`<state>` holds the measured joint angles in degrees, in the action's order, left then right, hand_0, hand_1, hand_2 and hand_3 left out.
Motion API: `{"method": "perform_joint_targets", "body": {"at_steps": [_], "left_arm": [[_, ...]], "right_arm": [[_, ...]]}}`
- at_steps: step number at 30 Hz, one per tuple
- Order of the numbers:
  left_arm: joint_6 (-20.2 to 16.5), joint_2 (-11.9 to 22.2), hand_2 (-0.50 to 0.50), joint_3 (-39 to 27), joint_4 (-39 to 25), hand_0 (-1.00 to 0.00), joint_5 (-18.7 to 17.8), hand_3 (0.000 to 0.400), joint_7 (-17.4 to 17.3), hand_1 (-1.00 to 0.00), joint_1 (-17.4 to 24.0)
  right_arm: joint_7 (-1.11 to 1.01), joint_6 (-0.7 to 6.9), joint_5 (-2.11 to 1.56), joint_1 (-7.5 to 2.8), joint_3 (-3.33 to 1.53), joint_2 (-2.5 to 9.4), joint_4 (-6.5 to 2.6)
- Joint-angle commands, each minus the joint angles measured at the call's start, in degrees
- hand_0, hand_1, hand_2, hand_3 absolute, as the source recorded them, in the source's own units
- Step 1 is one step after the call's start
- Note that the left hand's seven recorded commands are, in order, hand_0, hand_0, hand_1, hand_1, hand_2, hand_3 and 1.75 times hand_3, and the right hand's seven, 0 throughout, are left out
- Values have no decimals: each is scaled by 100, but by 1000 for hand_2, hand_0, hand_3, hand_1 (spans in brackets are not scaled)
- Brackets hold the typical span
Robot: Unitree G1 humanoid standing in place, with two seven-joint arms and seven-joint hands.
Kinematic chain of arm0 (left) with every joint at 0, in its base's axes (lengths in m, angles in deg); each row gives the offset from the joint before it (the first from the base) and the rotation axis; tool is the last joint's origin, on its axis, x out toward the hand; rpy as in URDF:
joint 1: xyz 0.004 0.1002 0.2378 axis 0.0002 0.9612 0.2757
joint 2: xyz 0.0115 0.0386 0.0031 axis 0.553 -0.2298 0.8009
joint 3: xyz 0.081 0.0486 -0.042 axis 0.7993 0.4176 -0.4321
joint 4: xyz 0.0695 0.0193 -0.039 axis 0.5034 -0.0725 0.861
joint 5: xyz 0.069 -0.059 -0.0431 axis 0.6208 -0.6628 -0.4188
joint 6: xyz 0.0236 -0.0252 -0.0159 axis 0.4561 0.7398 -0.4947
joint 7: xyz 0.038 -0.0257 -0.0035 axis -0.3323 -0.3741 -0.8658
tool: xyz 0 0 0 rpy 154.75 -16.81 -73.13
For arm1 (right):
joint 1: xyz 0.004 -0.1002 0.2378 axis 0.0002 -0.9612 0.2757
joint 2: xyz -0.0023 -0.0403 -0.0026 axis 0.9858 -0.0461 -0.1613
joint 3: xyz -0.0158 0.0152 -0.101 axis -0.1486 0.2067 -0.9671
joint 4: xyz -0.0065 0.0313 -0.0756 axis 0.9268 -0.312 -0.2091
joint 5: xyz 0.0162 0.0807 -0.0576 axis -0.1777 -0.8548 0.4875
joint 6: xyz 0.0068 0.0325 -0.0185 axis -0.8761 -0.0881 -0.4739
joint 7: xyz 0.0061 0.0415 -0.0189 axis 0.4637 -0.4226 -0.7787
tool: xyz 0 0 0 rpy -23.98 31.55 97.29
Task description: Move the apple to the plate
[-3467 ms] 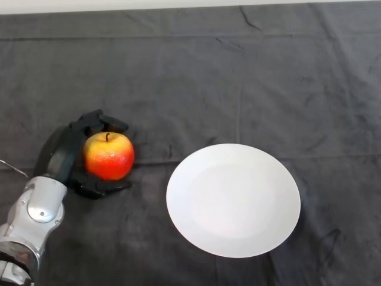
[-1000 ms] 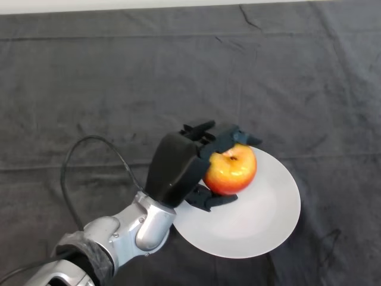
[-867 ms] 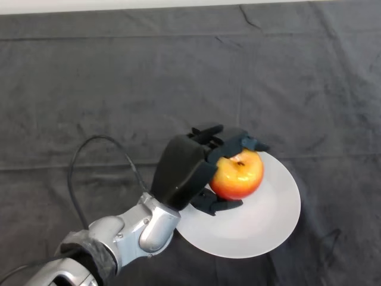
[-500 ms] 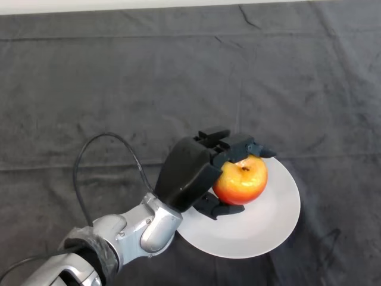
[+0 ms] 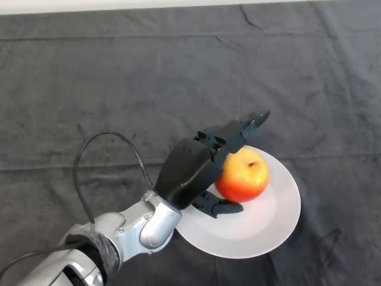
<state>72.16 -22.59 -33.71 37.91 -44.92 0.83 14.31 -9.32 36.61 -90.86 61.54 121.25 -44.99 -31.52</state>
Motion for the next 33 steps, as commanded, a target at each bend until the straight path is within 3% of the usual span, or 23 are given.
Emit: {"method": "perform_joint_targets", "body": {"at_steps": [1, 9, 17, 25, 33], "left_arm": [[63, 107, 0, 188, 264, 0, -39, 0, -120, 0, -269], [204, 350, 0, 50, 291, 0, -196, 0, -249, 0, -327], [492, 843, 0, -310, 291, 0, -406, 0, -314, 0, -328], [777, 1390, 0, -802, 334, 0, -655, 0, -233, 0, -226], [909, 1722, 0, -1282, 476, 0, -888, 0, -87, 0, -79]], "right_arm": [[-28, -37, -44, -168, 39, -135, -114], [-29, -37, -43, -168, 39, -135, -114], [-29, -38, -42, -168, 39, -135, -114], [-29, -38, -41, -168, 39, -135, -114], [-30, -38, -40, -167, 40, -135, -115]]}}
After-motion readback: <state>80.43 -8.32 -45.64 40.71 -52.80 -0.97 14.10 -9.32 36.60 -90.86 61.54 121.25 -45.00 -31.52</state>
